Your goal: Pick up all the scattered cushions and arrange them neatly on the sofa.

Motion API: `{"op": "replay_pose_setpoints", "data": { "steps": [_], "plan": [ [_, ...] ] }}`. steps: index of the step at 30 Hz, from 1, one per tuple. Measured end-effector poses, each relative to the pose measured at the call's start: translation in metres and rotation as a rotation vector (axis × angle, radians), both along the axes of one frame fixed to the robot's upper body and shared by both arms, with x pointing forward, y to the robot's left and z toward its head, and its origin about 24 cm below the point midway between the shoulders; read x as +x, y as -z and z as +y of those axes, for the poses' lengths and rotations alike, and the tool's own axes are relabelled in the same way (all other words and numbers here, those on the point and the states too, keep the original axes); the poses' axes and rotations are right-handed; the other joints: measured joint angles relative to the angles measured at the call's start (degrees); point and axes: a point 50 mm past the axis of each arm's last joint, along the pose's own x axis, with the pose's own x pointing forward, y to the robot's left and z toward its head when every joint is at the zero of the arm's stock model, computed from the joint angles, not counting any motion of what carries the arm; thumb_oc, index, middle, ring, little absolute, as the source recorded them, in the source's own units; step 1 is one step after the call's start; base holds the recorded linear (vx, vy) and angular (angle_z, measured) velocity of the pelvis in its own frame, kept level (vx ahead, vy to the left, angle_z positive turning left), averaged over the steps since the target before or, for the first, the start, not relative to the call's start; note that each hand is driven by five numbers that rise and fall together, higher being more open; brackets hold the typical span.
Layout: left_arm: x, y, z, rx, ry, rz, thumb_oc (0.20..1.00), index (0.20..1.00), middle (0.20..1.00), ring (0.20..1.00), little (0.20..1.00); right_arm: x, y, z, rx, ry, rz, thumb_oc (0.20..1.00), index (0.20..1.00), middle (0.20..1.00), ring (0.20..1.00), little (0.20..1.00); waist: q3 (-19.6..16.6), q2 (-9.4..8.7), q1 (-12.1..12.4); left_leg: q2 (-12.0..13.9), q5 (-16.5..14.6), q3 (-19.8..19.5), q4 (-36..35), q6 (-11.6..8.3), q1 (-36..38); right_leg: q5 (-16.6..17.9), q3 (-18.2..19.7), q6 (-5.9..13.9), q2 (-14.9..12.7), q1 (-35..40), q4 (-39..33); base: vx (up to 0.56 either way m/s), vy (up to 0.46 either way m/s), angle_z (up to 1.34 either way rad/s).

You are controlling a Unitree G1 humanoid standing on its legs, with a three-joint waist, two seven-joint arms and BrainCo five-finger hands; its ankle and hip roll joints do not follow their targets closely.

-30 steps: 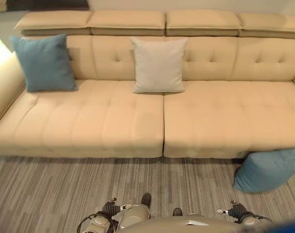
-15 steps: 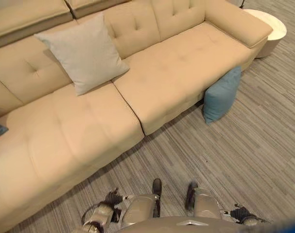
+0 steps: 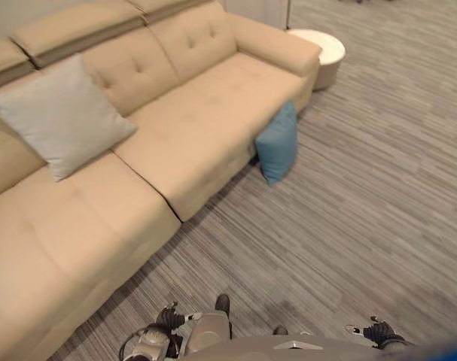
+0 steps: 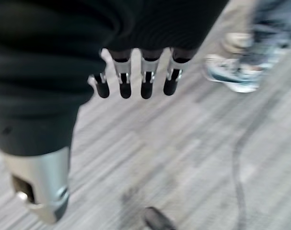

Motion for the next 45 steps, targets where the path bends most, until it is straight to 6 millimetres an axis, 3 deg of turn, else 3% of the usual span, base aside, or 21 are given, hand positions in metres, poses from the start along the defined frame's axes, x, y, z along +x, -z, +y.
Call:
{"op": "replay_pose_setpoints", "data": {
  "steps": [1,4,9,11,14,17,19,22,25,27,29,30,32,33,35,37,38,40,41,43,45],
  "plan": [
    [0.004,-0.001,-0.002,-0.001,0.02,-0.005,1.0,1.0,1.0,1.0,1.0,-0.001,0.0,0.0,-0.002,0.003,0.0,1.0,1.0,1.0,1.0,1.0,0.3,-0.14,-0.2,-1.2,-2.0,-3.8,1.4,-1.5,-1.7,0.4,0.3,-0.53,-0.1,0.6,-1.5,0.06,0.095,-0.66],
    [0.001,0.003,-0.011,-0.02,0.021,0.021,1.0,1.0,1.0,1.0,1.0,-0.012,0.001,-0.005,-0.016,0.019,0.039,1.0,1.0,1.0,1.0,1.0,-0.2,3.85,-1.4,-0.4,-1.8,-2.6,-6.9,0.31,1.8,1.6,3.5,1.6,1.4,0.2,-2.9,0.12,0.178,-0.55],
    [-0.002,0.003,-0.005,0.005,0.042,0.036,1.0,1.0,1.0,1.0,1.0,-0.001,0.003,0.005,0.019,0.027,0.012,1.0,1.0,1.0,1.0,1.0,-0.5,1.16,-1.7,-2.8,-2.3,3.4,-11.3,4.49,5.9,1.0,8.8,4.88,-2.4,-1.8,0.5,0.03,0.15,-0.62],
    [0.006,-0.001,0.003,0.03,0.049,0.017,1.0,1.0,1.0,1.0,1.0,0.018,0.002,0.015,0.047,-0.005,-0.022,1.0,1.0,1.0,1.0,1.0,0.9,0.65,-0.3,-2.4,-3.5,8.3,-10.9,7.22,7.1,2.1,8.9,6.58,-3.6,-7.3,10.0,0.05,0.073,-1.0],
    [0.015,-0.005,0.009,0.047,0.051,-0.006,1.0,1.0,1.0,1.0,1.0,0.025,0.0,0.017,0.046,-0.019,-0.035,1.0,1.0,1.0,1.0,1.0,2.7,0.84,-1.2,-3.1,-4.4,9.0,-11.9,8.14,9.3,3.0,8.4,10.19,-5.9,-12.4,19.9,0.12,-0.011,-0.42],
    [0.007,-0.003,0.01,0.045,0.026,0.012,1.0,1.0,1.0,1.0,1.0,0.036,-0.003,0.019,0.052,-0.032,-0.072,1.0,1.0,1.0,1.0,1.0,2.6,0.08,-0.5,-3.4,-4.6,12.6,-13.9,8.0,9.5,3.5,2.4,10.83,-9.7,-15.2,12.6,0.27,-0.118,-0.56],
    [-0.008,0.003,0.006,0.032,0.008,0.063,1.0,1.0,1.0,1.0,1.0,0.044,-0.005,0.02,0.051,-0.037,-0.091,1.0,1.0,1.0,1.0,1.0,2.7,0.06,-1.8,-3.3,-4.8,12.4,-15.1,7.66,10.2,6.8,3.1,11.24,-10.0,-15.9,1.8,0.42,-0.239,-0.1],
    [-0.013,0.004,0.006,0.031,0.007,0.073,1.0,1.0,1.0,1.0,1.0,0.024,0.0,0.015,0.043,-0.017,-0.034,1.0,1.0,1.0,1.0,1.0,1.8,0.79,-2.1,-2.0,-5.8,9.3,-15.8,6.16,12.4,10.2,2.6,8.86,-8.6,-13.1,1.2,0.36,-0.267,0.51],
    [-0.027,0.009,-0.001,0.007,-0.011,0.104,1.0,1.0,1.0,1.0,1.0,0.014,0.001,0.012,0.036,0.003,-0.011,1.0,1.0,1.0,1.0,1.0,0.2,2.68,-1.5,3.0,-8.2,6.6,-8.9,2.32,12.4,8.1,0.5,3.83,-2.8,-7.6,-1.6,0.26,-0.284,0.33],
    [-0.019,0.006,0.003,0.007,-0.033,0.069,1.0,1.0,1.0,1.0,1.0,0.019,0.0,0.012,0.04,0.01,-0.034,1.0,1.0,1.0,1.0,1.0,0.0,-0.51,0.0,2.3,-4.8,4.1,17.0,-1.78,-0.1,7.5,0.3,1.56,-1.6,-3.7,-4.8,0.29,-0.397,0.19],
    [-0.006,0.002,0.003,0.006,-0.024,0.03,1.0,1.0,1.0,1.0,1.0,0.026,-0.003,0.011,0.034,0.01,-0.064,1.0,1.0,1.0,1.0,1.0,1.1,-0.66,0.9,2.2,2.8,2.9,33.5,-1.41,-9.8,6.2,-0.3,-2.86,0.1,-1.6,-6.0,0.16,-0.151,0.09],
    [0.0,0.0,0.004,0.009,-0.017,0.013,1.0,1.0,1.0,1.0,1.0,0.027,-0.002,0.013,0.035,0.005,-0.062,1.0,1.0,1.0,1.0,1.0,1.3,-1.06,1.5,2.1,0.4,3.6,35.0,-1.01,-11.4,6.3,-0.8,-2.91,0.6,-1.1,-6.4,0.23,-0.054,-0.13],
    [-0.005,0.001,0.005,0.012,-0.021,0.024,1.0,1.0,1.0,1.0,1.0,0.034,-0.004,0.016,0.03,-0.017,-0.079,1.0,1.0,1.0,1.0,1.0,2.1,-1.23,0.9,0.4,-3.0,6.1,24.9,-1.44,-12.8,4.2,-0.4,-2.37,3.3,2.2,-8.5,0.63,-0.03,-0.05],
    [-0.002,0.001,0.005,0.012,-0.019,0.019,1.0,1.0,1.0,1.0,1.0,0.032,-0.002,0.017,0.028,-0.023,-0.058,1.0,1.0,1.0,1.0,1.0,2.3,-1.06,1.7,0.2,-2.9,9.9,2.0,-0.95,-9.7,3.9,-0.3,-0.49,4.9,4.6,-11.6,0.63,0.057,-0.03],
    [-0.008,0.002,0.005,0.009,-0.023,0.037,1.0,1.0,1.0,1.0,1.0,0.037,-0.003,0.017,0.021,-0.038,-0.054,1.0,1.0,1.0,1.0,1.0,3.9,0.77,3.0,-1.0,-0.2,7.8,-15.4,-0.5,-7.7,2.0,0.8,1.37,8.2,9.1,-11.9,0.43,0.074,-0.54],
    [-0.031,0.007,0.008,0.013,-0.044,0.095,1.0,1.0,1.0,1.0,1.0,0.034,-0.003,0.018,0.025,-0.049,-0.059,1.0,1.0,1.0,1.0,1.0,2.6,-1.16,3.1,-4.1,1.7,8.5,-6.1,2.46,-6.9,-0.5,1.5,2.03,7.5,12.7,-11.9,0.43,0.153,-0.9],
    [-0.039,0.009,0.009,0.016,-0.06,0.118,1.0,1.0,1.0,1.0,1.0,0.023,0.0,0.016,0.023,-0.039,-0.028,1.0,1.0,1.0,1.0,1.0,0.8,-1.96,2.6,-5.9,1.3,8.8,-3.9,4.41,-5.6,-2.4,1.7,4.84,6.4,14.0,-11.5,0.42,0.198,-0.69],
    [-0.047,0.012,0.005,0.007,-0.059,0.154,1.0,1.0,1.0,1.0,1.0,-0.006,0.005,0.01,0.009,-0.016,0.048,1.0,1.0,1.0,1.0,1.0,-2.1,0.83,1.2,-5.2,0.4,8.9,-7.6,11.04,1.2,-3.4,2.0,5.87,7.8,13.4,-3.1,0.26,0.196,0.16],
    [-0.034,0.009,0.005,0.011,-0.04,0.119,1.0,1.0,1.0,1.0,1.0,-0.014,0.008,0.012,0.021,-0.011,0.082,1.0,1.0,1.0,1.0,1.0,-2.0,0.48,1.4,-5.4,0.5,7.5,-9.9,12.1,3.3,-5.7,2.1,6.89,6.1,11.3,3.1,0.33,0.304,0.3],
    [-0.02,0.006,0.006,0.017,-0.022,0.093,1.0,1.0,1.0,1.0,1.0,-0.004,0.006,0.015,0.037,-0.03,0.048,1.0,1.0,1.0,1.0,1.0,-2.4,-0.06,0.7,-6.7,-3.3,8.0,-9.8,12.67,7.1,-2.7,4.1,10.01,0.2,1.2,29.6,0.26,0.246,-0.04],
    [-0.006,0.002,0.007,0.027,0.01,0.057,1.0,1.0,1.0,1.0,1.0,0.006,0.005,0.018,0.042,-0.051,0.022,1.0,1.0,1.0,1.0,1.0,-2.1,-0.09,0.7,-7.8,-5.4,7.6,-9.5,14.02,8.7,-3.1,3.4,10.1,-4.1,-6.0,40.4,0.13,0.083,0.07]
  ]
}}
